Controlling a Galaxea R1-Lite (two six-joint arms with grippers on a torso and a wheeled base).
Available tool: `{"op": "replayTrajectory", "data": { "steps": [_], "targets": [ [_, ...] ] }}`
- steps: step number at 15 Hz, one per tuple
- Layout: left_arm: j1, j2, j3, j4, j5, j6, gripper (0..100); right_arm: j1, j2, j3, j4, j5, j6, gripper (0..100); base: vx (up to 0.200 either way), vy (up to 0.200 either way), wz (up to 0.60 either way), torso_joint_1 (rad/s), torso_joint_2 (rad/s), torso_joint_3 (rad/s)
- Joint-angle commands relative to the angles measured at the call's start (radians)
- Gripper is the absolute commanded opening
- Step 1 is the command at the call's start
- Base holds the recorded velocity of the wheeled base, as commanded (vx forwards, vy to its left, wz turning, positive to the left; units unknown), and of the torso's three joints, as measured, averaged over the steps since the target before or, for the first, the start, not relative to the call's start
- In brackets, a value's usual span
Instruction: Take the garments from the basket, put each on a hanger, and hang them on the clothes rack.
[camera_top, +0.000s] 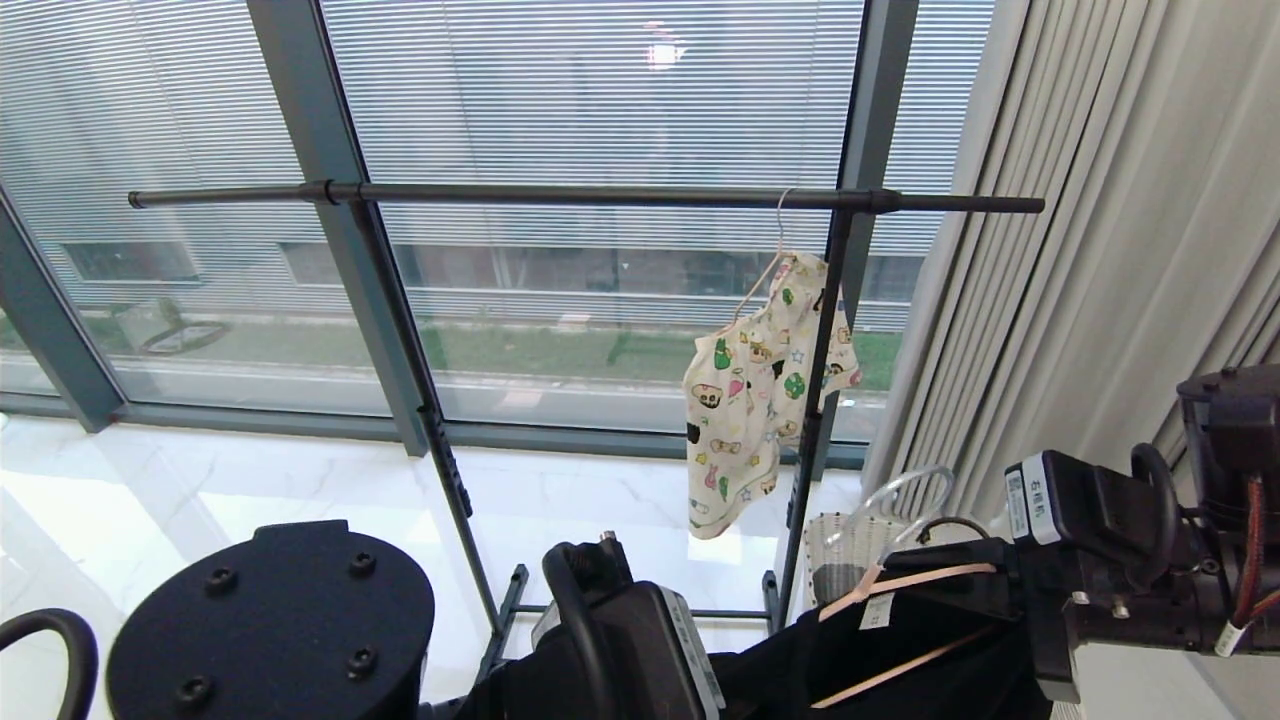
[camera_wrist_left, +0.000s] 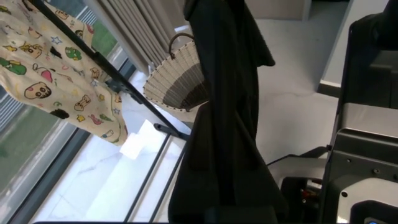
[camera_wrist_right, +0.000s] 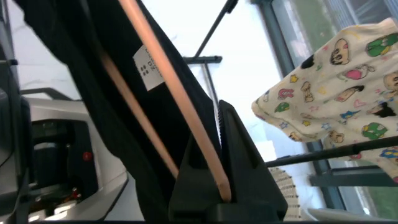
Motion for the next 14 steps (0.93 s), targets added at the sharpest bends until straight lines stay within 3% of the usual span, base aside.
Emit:
{"op": "replayTrajectory", "data": {
  "steps": [1,5,10,14],
  "targets": [
    [-0.015,-0.002,0.0,0.001,0.013,-0.011,100,0.0,-0.024,0.022,-0.016,0.006,-0.02,0,0.0,0.0,0.0,0.0,0.0,0.0],
    [-0.014,-0.023,0.028,0.001,0.051,-0.011,100,-0.003,-0.086,0.077,-0.062,0.009,-0.049,0,0.0,0.0,0.0,0.0,0.0,0.0],
    [-0.003,-0.207,0.226,0.001,0.117,-0.011,100,-0.133,-0.096,0.083,-0.094,0.012,-0.039,0,0.0,0.0,0.0,0.0,0.0,0.0],
    [0.016,-0.298,0.315,0.001,0.172,-0.013,100,-0.139,-0.096,0.079,-0.097,0.009,-0.006,0,0.0,0.0,0.0,0.0,0.0,0.0]
  ]
}}
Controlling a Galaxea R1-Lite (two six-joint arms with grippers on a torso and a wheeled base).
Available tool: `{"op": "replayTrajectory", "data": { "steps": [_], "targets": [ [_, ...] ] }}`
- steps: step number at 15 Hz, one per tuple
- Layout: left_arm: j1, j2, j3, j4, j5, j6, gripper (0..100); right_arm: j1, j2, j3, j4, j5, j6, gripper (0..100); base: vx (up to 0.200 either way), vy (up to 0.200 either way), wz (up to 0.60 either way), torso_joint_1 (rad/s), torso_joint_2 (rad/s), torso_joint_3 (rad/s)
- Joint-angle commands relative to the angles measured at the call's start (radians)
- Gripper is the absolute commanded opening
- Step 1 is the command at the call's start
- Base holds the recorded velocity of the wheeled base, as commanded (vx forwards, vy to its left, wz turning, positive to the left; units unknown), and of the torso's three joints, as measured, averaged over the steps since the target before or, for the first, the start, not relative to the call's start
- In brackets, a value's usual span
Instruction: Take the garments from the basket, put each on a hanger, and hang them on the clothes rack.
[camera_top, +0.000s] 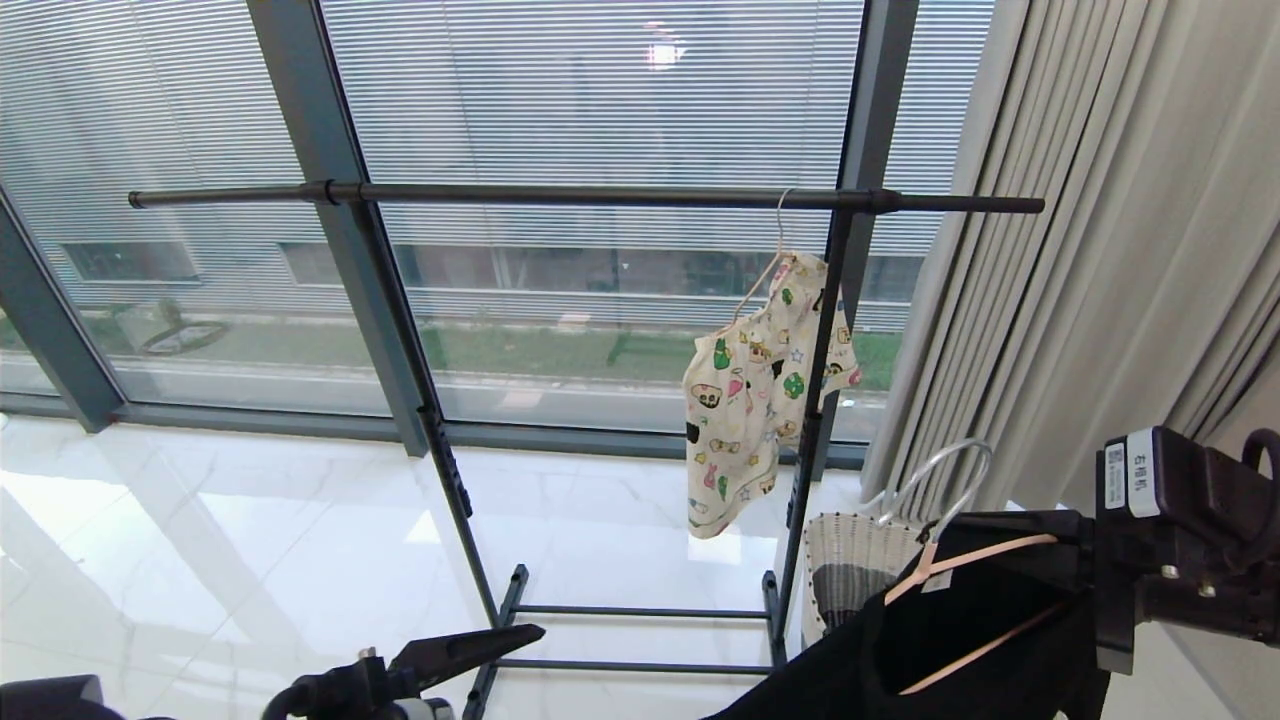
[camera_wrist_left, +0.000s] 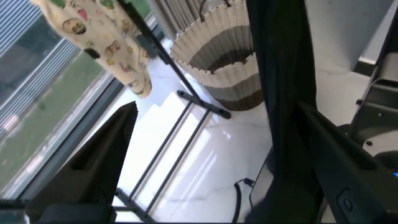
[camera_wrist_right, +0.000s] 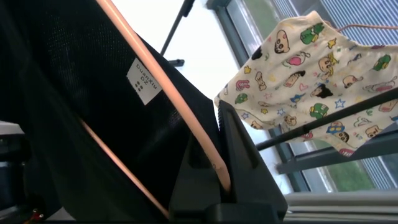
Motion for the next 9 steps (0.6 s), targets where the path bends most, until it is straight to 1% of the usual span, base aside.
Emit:
{"op": "replayTrajectory", "data": {
  "steps": [1,3,5,6,7,9],
  "targets": [
    [0.005,-0.058,0.041,-0.001,0.0,0.0,100,-0.001,0.0,-0.005,-0.001,0.0,0.009,0,0.0,0.0,0.0,0.0,0.0,0.0],
    [0.01,-0.055,0.068,-0.002,0.0,-0.006,100,0.0,-0.006,-0.025,-0.001,0.0,0.049,0,0.0,0.0,0.0,0.0,0.0,0.0],
    [0.031,-0.041,0.085,-0.001,-0.002,-0.052,100,0.0,-0.011,-0.037,-0.001,0.0,0.072,0,0.0,0.0,0.0,0.0,0.0,0.0],
    [0.048,-0.027,0.093,-0.001,-0.002,-0.089,100,0.002,-0.013,-0.042,-0.022,0.0,0.075,0,0.0,0.0,0.0,0.0,0.0,0.0],
    [0.064,-0.02,0.095,-0.001,-0.002,-0.104,100,0.008,-0.011,-0.044,-0.039,-0.002,0.077,0,0.0,0.0,0.0,0.0,0.0,0.0],
    [0.079,-0.013,0.096,-0.002,-0.002,-0.107,100,0.029,-0.014,-0.048,-0.047,-0.003,0.09,0,0.0,0.0,0.0,0.0,0.0,0.0]
  ]
}}
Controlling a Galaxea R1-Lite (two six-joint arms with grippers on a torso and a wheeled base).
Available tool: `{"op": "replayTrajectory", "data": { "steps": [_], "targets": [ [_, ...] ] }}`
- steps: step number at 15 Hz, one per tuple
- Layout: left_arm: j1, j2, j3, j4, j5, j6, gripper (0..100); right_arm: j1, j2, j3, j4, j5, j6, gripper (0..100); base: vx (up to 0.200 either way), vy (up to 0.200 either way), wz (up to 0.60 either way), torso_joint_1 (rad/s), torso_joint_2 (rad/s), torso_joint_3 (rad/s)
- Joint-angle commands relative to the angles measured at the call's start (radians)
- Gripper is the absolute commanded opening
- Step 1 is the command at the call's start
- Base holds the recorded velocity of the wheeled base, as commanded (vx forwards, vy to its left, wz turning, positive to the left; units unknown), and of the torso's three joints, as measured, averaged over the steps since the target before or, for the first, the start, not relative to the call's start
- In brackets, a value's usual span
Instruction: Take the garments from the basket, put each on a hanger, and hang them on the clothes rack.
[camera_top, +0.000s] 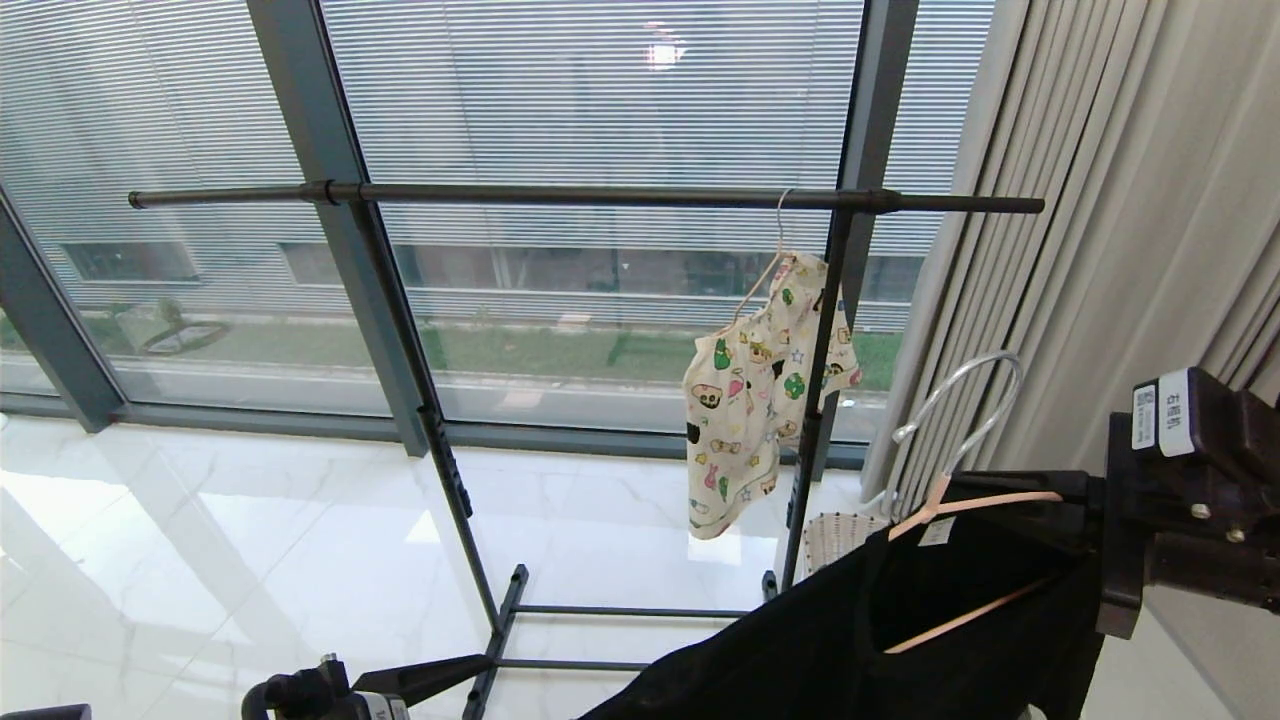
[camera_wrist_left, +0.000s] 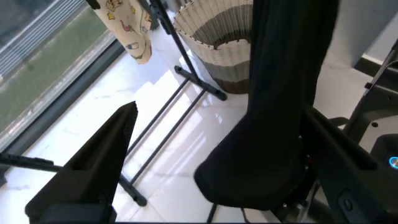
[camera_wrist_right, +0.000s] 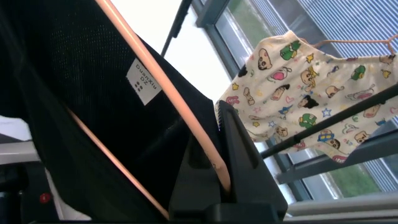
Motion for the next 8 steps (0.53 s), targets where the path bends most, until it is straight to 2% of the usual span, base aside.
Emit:
{"op": "replayTrajectory", "data": {
  "steps": [1,3,4,6,8],
  "targets": [
    [0.011,0.016,0.003,-0.001,0.0,0.0,100,0.03,-0.006,-0.006,-0.001,-0.001,0.005,0,0.0,0.0,0.0,0.0,0.0,0.0],
    [0.011,0.023,0.008,-0.001,-0.002,0.0,100,0.041,-0.009,-0.005,-0.001,-0.003,0.005,0,0.0,0.0,0.0,0.0,0.0,0.0],
    [0.011,0.023,0.016,-0.001,-0.002,0.002,0,0.041,-0.014,-0.005,-0.001,-0.003,0.006,0,0.0,0.0,0.0,0.0,0.0,0.0],
    [0.041,0.025,0.037,0.001,0.003,0.006,0,0.041,-0.02,-0.003,-0.001,-0.006,0.015,0,0.0,0.0,0.0,0.0,0.0,0.0],
    [0.129,0.016,0.063,0.001,0.017,0.013,0,0.038,-0.032,0.0,-0.001,-0.034,0.034,0,0.0,0.0,0.0,0.0,0.0,0.0]
  ]
}}
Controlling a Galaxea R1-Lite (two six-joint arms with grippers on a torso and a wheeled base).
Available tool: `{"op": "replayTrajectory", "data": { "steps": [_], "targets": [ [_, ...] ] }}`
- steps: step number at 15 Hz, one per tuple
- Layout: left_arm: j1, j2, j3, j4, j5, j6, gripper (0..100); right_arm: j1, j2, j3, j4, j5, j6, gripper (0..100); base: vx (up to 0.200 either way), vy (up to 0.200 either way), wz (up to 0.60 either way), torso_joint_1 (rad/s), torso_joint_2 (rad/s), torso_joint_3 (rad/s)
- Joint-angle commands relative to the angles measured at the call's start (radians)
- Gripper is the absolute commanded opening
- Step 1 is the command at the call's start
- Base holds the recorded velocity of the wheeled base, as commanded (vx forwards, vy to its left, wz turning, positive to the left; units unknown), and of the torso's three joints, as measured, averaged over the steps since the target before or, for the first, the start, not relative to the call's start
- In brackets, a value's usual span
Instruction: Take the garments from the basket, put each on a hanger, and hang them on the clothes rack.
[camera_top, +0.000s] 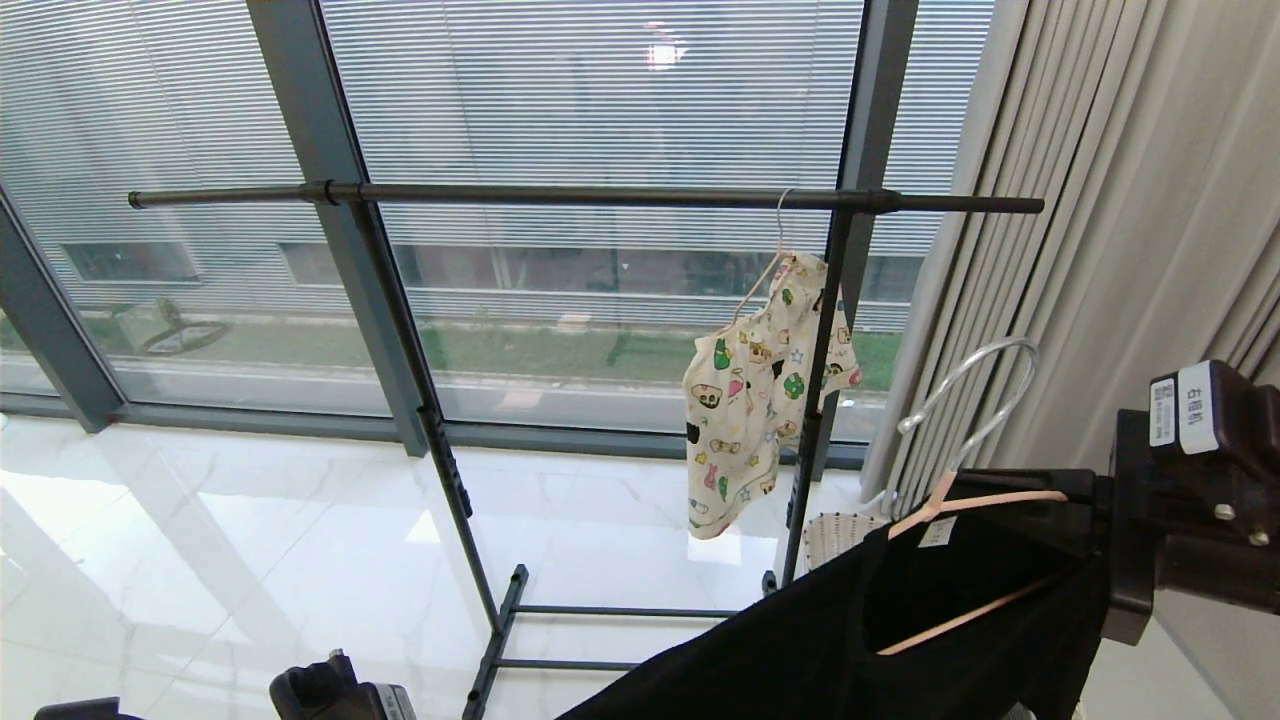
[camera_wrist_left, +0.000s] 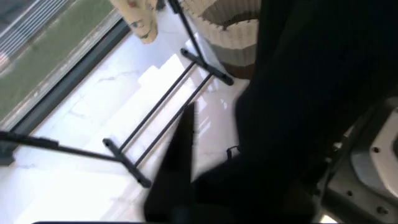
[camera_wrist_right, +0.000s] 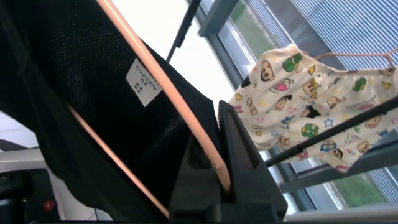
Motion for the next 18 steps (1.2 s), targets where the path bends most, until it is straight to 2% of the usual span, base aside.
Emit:
{"op": "replayTrajectory", "data": {
  "steps": [1,2,4,7,11,12,15,18],
  "targets": [
    [0.081,-0.012,0.026,-0.001,0.024,0.003,0,-0.002,-0.015,0.002,0.0,-0.013,0.013,0,0.0,0.0,0.0,0.0,0.0,0.0],
    [0.133,-0.04,0.039,0.0,0.047,0.003,0,-0.003,-0.022,0.005,0.0,-0.028,0.042,0,0.0,0.0,0.0,0.0,0.0,0.0],
    [0.174,-0.086,0.065,0.0,0.05,0.006,0,-0.022,-0.025,0.005,0.0,-0.034,0.057,0,0.0,0.0,0.0,0.0,0.0,0.0],
    [0.197,-0.119,0.096,0.0,0.05,0.004,0,-0.035,-0.025,0.005,0.0,-0.036,0.057,0,0.0,0.0,0.0,0.0,0.0,0.0],
    [0.197,-0.121,0.076,-0.001,0.051,0.006,0,-0.029,-0.024,0.007,0.001,-0.048,0.054,0,0.0,0.0,0.0,0.0,0.0,0.0],
    [0.197,-0.121,0.076,0.0,0.051,0.004,100,-0.029,-0.025,0.007,0.001,-0.048,0.054,0,0.0,0.0,0.0,0.0,0.0,0.0],
    [0.206,-0.141,0.052,-0.001,0.06,-0.008,100,-0.029,-0.027,0.015,0.001,-0.061,0.054,0,0.0,0.0,0.0,0.0,0.0,0.0],
    [0.271,-0.196,0.044,-0.001,0.087,-0.013,100,-0.031,-0.024,0.015,0.003,-0.111,0.056,0,0.0,0.0,0.0,0.0,0.0,0.0]
  ]
}}
